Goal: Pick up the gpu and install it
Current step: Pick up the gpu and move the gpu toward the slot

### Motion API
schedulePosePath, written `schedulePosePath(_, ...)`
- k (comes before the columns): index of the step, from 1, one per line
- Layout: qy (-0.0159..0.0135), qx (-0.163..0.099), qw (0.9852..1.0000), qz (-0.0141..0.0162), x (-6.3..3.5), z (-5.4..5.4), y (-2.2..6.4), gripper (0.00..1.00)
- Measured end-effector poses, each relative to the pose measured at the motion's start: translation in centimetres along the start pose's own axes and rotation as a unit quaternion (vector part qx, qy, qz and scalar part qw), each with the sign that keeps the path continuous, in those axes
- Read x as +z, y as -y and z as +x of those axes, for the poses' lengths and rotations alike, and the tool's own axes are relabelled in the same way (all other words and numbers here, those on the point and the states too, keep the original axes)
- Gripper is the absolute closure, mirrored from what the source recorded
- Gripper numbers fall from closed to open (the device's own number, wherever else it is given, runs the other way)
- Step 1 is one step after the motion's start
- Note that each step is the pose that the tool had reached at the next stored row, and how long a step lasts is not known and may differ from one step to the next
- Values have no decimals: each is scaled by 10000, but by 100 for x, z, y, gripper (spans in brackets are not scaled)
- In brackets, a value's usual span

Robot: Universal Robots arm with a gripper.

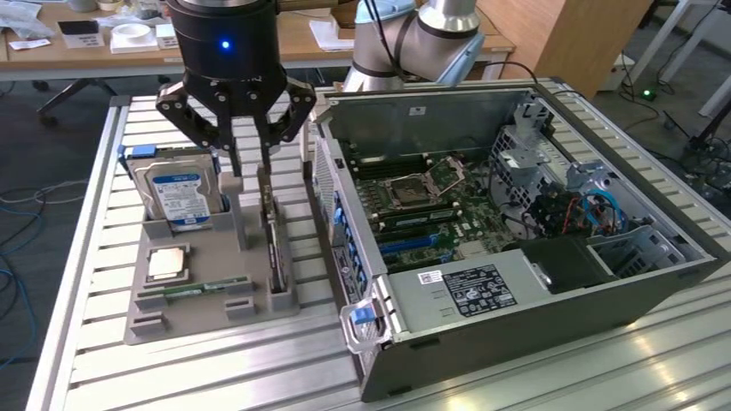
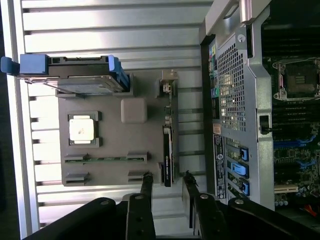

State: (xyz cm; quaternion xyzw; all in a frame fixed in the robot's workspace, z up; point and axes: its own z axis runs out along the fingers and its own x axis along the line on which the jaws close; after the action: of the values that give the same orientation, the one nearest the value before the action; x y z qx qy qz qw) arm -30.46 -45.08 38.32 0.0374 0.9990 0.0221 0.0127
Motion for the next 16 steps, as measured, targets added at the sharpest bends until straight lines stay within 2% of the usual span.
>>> schedulePosePath(1,0,0,10000,0,0,0,0,65)
schedulePosePath(2,0,0,10000,0,0,0,0,58)
schedulePosePath(6,0,0,10000,0,4,0,0,58)
schedulePosePath(12,0,0,10000,0,75,2,3,58)
schedulePosePath(16,-1,0,10000,0,76,2,3,58)
